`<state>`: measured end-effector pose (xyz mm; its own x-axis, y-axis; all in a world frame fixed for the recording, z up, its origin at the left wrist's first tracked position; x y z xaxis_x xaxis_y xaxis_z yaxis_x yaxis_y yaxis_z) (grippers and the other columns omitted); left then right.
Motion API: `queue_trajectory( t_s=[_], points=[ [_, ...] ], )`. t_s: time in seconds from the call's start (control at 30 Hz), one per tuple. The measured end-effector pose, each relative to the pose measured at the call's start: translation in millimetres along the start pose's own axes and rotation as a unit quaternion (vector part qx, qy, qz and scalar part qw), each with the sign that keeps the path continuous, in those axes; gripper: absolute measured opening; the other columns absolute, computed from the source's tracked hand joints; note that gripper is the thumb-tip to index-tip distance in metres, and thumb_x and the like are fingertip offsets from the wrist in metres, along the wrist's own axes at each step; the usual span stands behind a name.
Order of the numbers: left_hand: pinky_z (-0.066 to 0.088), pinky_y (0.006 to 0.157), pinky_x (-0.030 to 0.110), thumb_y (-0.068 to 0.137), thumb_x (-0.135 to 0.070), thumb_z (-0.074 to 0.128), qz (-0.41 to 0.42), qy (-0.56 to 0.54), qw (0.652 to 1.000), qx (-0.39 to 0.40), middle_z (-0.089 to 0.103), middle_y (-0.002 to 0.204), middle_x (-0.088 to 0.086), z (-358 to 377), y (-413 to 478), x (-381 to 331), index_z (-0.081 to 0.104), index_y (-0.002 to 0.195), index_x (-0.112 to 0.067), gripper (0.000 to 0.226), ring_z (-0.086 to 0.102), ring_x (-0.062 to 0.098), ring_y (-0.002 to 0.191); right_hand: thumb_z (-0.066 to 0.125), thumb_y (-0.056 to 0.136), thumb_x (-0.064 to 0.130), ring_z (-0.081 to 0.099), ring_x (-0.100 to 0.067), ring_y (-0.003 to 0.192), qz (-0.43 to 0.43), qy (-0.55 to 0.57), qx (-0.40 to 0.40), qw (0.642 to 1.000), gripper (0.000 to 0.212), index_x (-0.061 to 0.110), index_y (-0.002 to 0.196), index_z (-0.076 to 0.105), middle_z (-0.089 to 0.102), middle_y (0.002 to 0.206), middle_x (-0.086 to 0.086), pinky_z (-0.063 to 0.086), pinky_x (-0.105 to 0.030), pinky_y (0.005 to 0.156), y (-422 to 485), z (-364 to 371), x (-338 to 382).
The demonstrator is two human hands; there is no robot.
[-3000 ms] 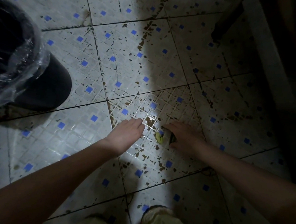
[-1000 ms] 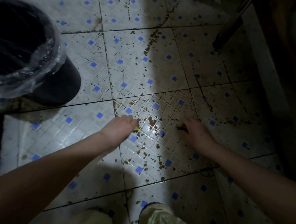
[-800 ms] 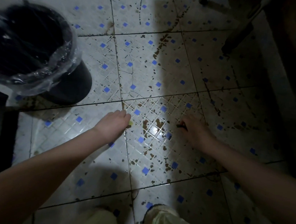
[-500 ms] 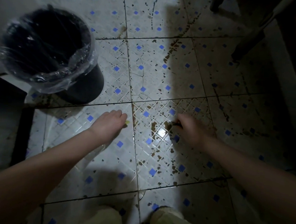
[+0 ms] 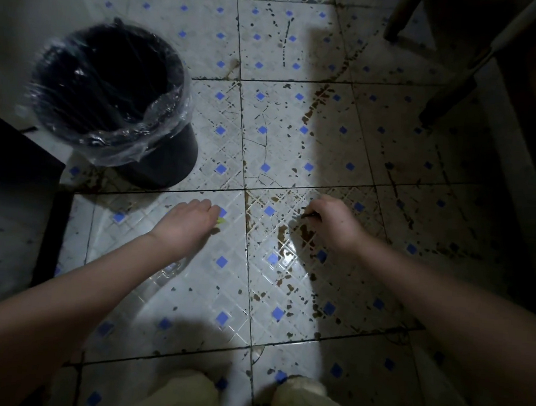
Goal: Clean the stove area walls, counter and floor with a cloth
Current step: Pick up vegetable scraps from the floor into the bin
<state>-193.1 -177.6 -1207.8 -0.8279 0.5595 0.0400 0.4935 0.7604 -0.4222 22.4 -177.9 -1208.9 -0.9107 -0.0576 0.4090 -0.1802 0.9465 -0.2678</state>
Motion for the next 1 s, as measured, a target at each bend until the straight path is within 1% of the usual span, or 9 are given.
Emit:
queue_trajectory(
  t_s=[0.07,0.13,0.33,0.47,0.67,0.73,0.8,0.9,1.0],
  points=[
    [0.037,0.082,0.033,0.098,-0.021,0.038,-0.002,0.008,1.000,-0.002,0.050,0.115,0.009,-2,-2,1,0.043,0.116,-0.010,0.022,0.049,0.027,0.107,0.053,0.091,0.005,0.058,-0.023,0.095,0.002,-0.011,0.000,1.000,0.019,0.007,0.105,0.065,0.060,0.107,-0.008,0.051,-0.039,0.086,4,-3,6],
    [0.037,0.082,0.033,0.097,-0.020,0.038,-0.002,0.011,1.000,-0.002,0.049,0.116,0.009,-4,-5,0,0.042,0.117,-0.010,0.022,0.048,0.027,0.107,0.052,0.092,0.006,0.058,-0.023,0.097,0.002,-0.014,0.004,1.000,0.021,0.009,0.109,0.064,0.059,0.110,-0.007,0.050,-0.039,0.088,6,-6,12],
    [0.036,0.083,0.033,0.095,-0.014,0.040,-0.010,0.009,1.000,0.005,0.048,0.116,0.010,-8,-14,1,0.042,0.117,-0.008,0.023,0.047,0.027,0.108,0.051,0.089,0.000,0.059,-0.022,0.099,-0.025,-0.006,-0.009,1.000,0.027,0.010,0.111,0.063,0.059,0.112,-0.006,0.052,-0.035,0.090,4,-15,29],
    [0.037,0.084,0.034,0.096,-0.019,0.041,-0.010,-0.002,1.000,-0.009,0.049,0.113,0.009,-9,-16,5,0.043,0.114,-0.009,0.021,0.048,0.027,0.105,0.048,0.091,-0.002,0.057,-0.020,0.101,-0.032,-0.008,-0.014,0.999,0.029,0.009,0.114,0.061,0.059,0.113,-0.007,0.051,-0.033,0.092,3,-16,37],
    [0.036,0.078,0.033,0.096,-0.023,0.045,-0.010,-0.001,0.999,-0.036,0.050,0.112,0.008,-15,-14,11,0.044,0.111,-0.011,0.020,0.049,0.027,0.104,0.048,0.093,0.000,0.055,-0.021,0.102,-0.053,-0.005,-0.032,0.998,0.027,0.009,0.116,0.059,0.058,0.113,-0.007,0.049,-0.035,0.091,9,-23,52],
    [0.037,0.080,0.033,0.096,-0.024,0.045,-0.010,0.008,0.999,-0.047,0.050,0.113,0.008,-21,-13,13,0.044,0.112,-0.011,0.021,0.050,0.026,0.104,0.048,0.092,-0.001,0.055,-0.022,0.100,-0.065,-0.005,-0.038,0.997,0.026,0.009,0.113,0.060,0.058,0.111,-0.007,0.050,-0.036,0.089,15,-26,58],
    [0.037,0.080,0.033,0.094,-0.021,0.047,-0.008,0.035,0.999,-0.040,0.050,0.115,0.007,-25,-13,14,0.042,0.116,-0.011,0.024,0.049,0.026,0.105,0.048,0.092,0.000,0.054,-0.022,0.099,-0.072,-0.005,-0.046,0.996,0.025,0.010,0.111,0.060,0.057,0.110,-0.007,0.050,-0.037,0.087,22,-30,63],
    [0.034,0.077,0.031,0.091,-0.017,0.051,-0.004,0.078,0.996,-0.046,0.048,0.117,0.007,-39,-14,13,0.039,0.122,-0.010,0.033,0.049,0.025,0.106,0.048,0.092,-0.001,0.054,-0.021,0.098,-0.074,-0.006,-0.055,0.996,0.026,0.011,0.112,0.060,0.057,0.110,-0.006,0.050,-0.036,0.085,32,-38,74],
    [0.029,0.072,0.030,0.087,-0.015,0.057,-0.014,0.073,0.995,-0.062,0.049,0.116,0.007,-57,-15,17,0.040,0.122,-0.009,0.040,0.050,0.026,0.104,0.048,0.091,-0.002,0.053,-0.023,0.099,-0.083,-0.002,-0.058,0.995,0.026,0.010,0.112,0.059,0.057,0.111,-0.008,0.049,-0.039,0.086,42,-44,85]
  ],
)
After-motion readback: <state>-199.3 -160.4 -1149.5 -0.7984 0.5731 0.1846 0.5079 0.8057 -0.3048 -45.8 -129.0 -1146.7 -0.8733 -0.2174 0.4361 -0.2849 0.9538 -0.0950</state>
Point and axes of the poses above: each hand's wrist, its own y-axis towards the middle knuckle, its own z-axis out of the palm, x = y × z, the point moved 8 cm from there along y, towards the middle knuckle
